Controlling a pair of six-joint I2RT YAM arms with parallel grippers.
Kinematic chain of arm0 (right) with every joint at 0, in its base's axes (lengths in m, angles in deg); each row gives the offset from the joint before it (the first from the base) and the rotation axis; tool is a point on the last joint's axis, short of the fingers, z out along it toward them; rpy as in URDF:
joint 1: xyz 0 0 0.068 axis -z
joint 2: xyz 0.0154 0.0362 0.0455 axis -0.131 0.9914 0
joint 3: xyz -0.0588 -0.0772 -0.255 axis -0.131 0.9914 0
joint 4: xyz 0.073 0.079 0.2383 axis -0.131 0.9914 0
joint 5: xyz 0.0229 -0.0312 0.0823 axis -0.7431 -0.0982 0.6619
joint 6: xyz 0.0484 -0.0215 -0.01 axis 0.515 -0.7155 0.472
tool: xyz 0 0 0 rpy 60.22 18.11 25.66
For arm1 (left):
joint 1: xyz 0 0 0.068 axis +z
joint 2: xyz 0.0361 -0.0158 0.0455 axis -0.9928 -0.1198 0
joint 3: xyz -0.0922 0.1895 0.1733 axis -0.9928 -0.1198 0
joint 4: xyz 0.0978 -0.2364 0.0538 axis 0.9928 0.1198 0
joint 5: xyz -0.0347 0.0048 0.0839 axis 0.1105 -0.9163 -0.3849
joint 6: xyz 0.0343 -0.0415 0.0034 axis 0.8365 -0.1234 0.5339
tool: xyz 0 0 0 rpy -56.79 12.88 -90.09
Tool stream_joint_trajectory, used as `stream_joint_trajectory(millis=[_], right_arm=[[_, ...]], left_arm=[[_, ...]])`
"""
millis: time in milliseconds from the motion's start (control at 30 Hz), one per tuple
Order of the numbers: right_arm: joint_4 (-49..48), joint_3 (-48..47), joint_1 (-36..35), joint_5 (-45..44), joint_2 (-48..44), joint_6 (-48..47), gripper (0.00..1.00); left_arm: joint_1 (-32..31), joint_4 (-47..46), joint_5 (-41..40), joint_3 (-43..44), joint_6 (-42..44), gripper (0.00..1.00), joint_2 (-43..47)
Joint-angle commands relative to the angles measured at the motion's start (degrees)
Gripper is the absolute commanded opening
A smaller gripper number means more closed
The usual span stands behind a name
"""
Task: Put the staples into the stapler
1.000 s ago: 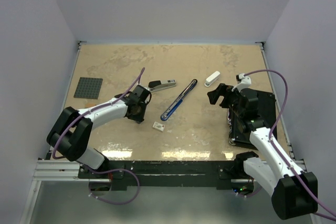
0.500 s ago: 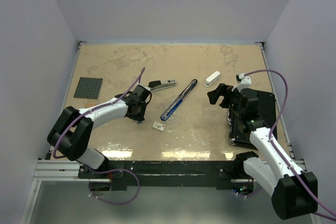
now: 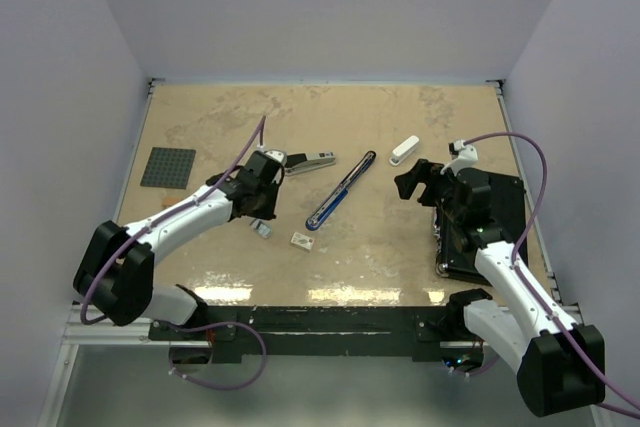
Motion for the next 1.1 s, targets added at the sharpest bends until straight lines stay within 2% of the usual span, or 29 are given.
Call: stream_joint_trajectory(millis=[0, 267, 600, 833, 1067], right_arm=[[-0.9, -0.8, -0.2, 0.5, -0.2, -0.4, 0.97], [-0.3, -1.0, -0.1, 0.8, -0.5, -1.0, 0.97], [0.6, -0.4, -0.1, 0.9, -1.8, -1.5, 0.97], [1.6, -0.2, -0.1, 0.5, -2.8, -1.8, 0.97], [2.0, -0.2, -0.1, 0.3, -3.2, -2.3, 0.97]], left_arm=[[-0.8, -3.0, 4.0, 2.7, 1.7, 0.08, 3.5], [-5.5, -13.5, 12.6, 5.9, 7.0, 0.08, 2.0], [-10.5, -23.7, 14.0, 8.1, 13.4, 0.03, -5.6], [-11.2, -25.7, 13.8, 10.3, 15.9, 0.02, -11.6], [-11.1, -24.0, 12.8, 12.7, 18.0, 0.01, -15.7]])
